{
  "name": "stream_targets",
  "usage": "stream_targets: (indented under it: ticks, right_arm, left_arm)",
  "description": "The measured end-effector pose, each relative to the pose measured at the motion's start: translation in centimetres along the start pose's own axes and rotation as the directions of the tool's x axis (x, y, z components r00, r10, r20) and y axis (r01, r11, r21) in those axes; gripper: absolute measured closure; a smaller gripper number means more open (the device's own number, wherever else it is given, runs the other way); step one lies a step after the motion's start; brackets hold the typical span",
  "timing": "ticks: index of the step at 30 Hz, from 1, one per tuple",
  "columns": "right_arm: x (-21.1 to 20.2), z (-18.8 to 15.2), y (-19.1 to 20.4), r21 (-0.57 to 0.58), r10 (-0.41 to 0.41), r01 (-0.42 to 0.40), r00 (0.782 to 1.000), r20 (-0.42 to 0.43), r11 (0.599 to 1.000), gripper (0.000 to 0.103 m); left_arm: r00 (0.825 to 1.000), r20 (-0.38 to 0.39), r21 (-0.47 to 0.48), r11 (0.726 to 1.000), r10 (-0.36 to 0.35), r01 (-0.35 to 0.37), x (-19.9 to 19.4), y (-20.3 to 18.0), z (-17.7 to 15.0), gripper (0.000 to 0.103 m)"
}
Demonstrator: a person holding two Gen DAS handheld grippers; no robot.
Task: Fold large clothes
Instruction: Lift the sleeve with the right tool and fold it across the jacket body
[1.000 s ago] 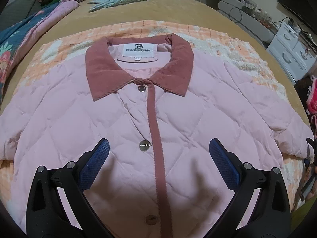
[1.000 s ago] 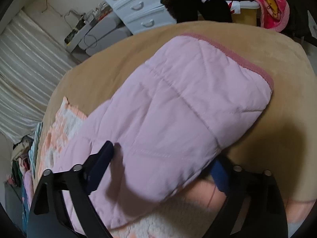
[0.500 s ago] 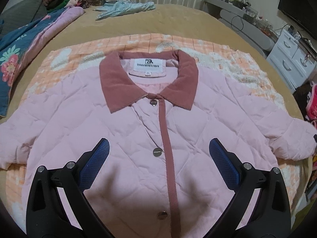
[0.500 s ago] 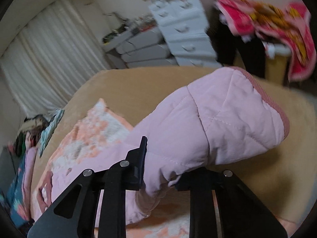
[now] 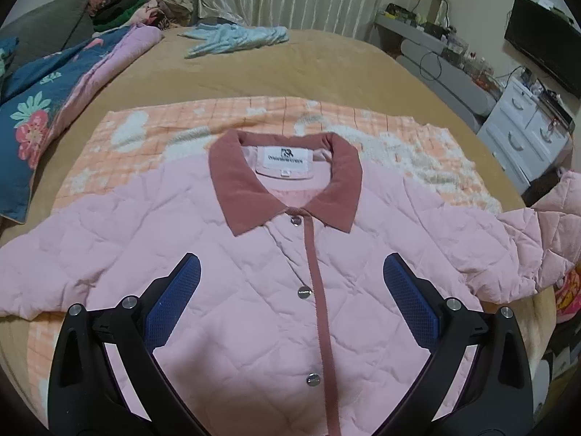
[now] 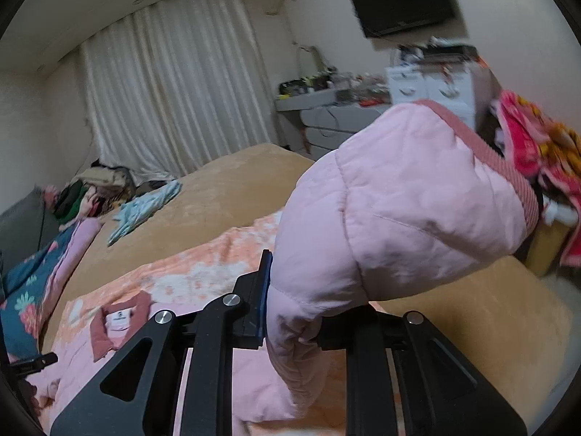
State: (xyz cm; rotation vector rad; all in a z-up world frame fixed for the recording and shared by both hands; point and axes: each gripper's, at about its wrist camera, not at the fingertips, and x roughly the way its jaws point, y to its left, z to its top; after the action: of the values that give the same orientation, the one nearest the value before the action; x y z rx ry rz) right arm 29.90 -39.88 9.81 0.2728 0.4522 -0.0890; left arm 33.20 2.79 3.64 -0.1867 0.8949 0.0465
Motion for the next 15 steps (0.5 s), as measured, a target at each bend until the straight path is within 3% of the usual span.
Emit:
stream_targets:
  ticks: [8,15]
  right_arm:
    - [-1.1,1.1,7.4,-0.108,0.064,-0.062,0.998,0.013,0.992,0.086]
    - [-1.7,1.5,12.7,-0.168,0.126,-0.121,0.992,0.016,0.978,0.086]
  left_arm:
    - [0.998,0.056,-0.03,1.0,-0.008,0.009,-2.9,2.1,0.5,0.008]
    - [0.998,0.057,-0.054,0.998,-0.015,0.018,-3.9,4.0,0.7,0.008]
